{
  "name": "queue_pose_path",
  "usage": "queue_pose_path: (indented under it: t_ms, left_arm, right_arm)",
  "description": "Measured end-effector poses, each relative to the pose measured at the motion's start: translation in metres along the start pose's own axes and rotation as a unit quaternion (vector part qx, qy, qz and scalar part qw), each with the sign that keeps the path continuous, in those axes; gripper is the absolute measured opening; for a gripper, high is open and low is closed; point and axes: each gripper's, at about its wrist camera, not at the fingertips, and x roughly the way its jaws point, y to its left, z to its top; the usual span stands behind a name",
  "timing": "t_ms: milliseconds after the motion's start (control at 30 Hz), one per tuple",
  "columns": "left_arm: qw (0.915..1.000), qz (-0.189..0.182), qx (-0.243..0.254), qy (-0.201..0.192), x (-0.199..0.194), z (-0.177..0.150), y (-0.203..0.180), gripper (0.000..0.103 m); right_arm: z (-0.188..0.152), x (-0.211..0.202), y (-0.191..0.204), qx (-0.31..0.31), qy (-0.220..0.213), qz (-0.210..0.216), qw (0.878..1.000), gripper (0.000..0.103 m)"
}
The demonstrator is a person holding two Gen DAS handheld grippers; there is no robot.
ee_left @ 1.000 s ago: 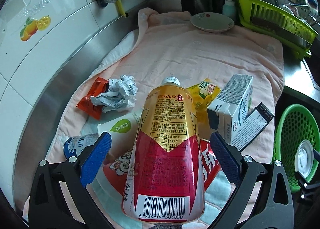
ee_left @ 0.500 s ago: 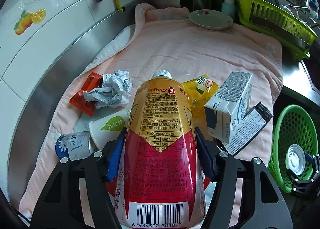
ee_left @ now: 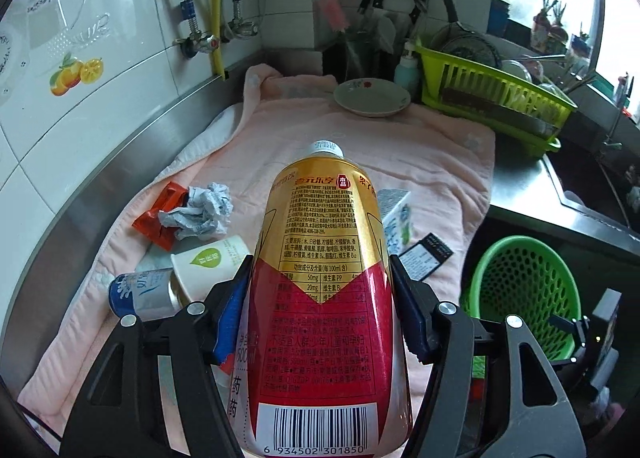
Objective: Collect trash
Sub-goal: 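Carry the red-gold bottle over the green basket and release it with the left tool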
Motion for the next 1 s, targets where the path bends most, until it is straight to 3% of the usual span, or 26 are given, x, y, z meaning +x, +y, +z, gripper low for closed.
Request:
queue_pose_path:
  t_ms: [333,767,1000]
  left_arm:
    - [0.9961,-0.084,0.027,0.004,0.002,-0.024,-0.081,0.063]
    - [0.9818,-0.153,0.075,0.083,0.072,-0.065,-0.202,0.064]
    - [0.974,-0.178,0.077,0.117,0.109,-0.079,-0.24,0.064]
  right_arm:
    - [-0.008,-0.045,-0.02,0.004,-0.039,-0.006,0.999,0.093]
    - [-0.025,-0.079,-0.068,0.035,-0.069,-0.027,0.997,0.093]
    - [-0.033,-0.086,-0.092,0.056,-0.07,-0.04,0.995,0.093]
